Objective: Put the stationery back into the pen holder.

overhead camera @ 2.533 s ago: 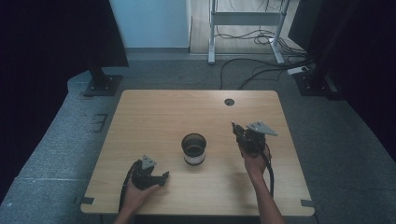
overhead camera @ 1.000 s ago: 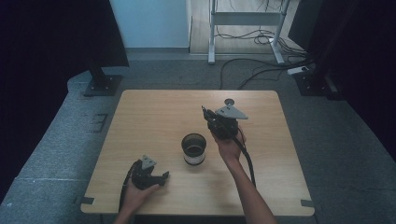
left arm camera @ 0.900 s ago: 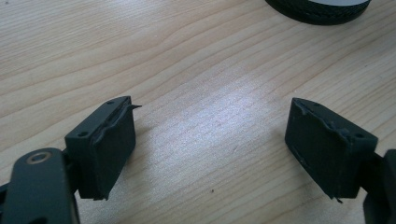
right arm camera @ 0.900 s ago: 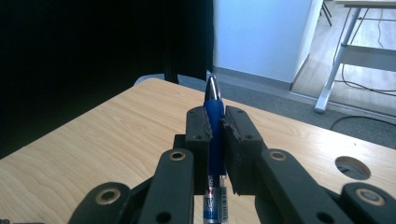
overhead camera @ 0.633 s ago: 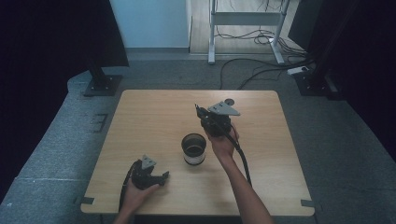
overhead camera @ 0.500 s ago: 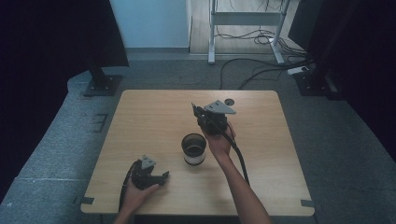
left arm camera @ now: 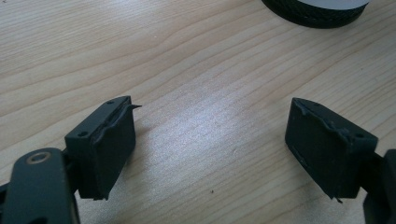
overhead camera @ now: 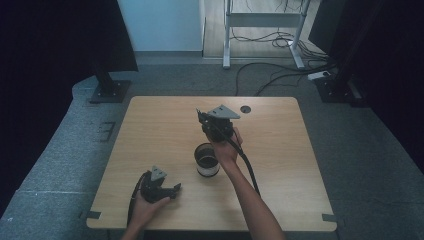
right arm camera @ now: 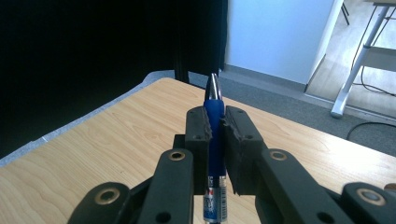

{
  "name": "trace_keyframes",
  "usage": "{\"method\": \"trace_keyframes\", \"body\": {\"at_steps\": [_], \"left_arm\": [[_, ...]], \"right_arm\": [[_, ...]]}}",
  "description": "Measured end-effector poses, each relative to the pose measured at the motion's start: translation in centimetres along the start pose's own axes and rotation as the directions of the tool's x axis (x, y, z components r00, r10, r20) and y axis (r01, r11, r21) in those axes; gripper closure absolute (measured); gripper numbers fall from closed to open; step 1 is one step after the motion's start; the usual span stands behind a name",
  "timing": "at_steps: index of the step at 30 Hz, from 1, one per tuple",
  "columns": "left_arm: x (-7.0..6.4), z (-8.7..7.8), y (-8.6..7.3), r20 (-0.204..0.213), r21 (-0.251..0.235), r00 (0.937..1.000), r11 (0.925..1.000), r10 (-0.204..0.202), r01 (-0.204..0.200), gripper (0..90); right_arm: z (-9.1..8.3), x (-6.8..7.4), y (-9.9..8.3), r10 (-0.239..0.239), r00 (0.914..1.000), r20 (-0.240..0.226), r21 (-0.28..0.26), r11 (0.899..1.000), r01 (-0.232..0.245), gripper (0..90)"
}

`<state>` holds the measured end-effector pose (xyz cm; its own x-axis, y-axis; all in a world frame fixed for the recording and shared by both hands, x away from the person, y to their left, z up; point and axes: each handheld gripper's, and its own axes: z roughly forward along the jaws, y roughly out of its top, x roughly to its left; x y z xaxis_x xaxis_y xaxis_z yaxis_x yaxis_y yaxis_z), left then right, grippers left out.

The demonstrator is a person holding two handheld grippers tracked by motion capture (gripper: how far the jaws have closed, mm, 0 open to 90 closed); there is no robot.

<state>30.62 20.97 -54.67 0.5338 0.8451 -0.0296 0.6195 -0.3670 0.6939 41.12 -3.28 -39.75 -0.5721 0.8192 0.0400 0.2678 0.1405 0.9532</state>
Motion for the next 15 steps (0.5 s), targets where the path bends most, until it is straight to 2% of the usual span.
{"method": "trace_keyframes", "body": {"at_steps": [15], "left_arm": [[-0.03,0.01,0.0,0.0,0.001,1.0,1.0,0.001,-0.001,16.3]], "right_arm": [[1.01,0.64,-0.09,0.008,0.9998,-0.021,0.003,1.0,-0.008,78.3]]}}
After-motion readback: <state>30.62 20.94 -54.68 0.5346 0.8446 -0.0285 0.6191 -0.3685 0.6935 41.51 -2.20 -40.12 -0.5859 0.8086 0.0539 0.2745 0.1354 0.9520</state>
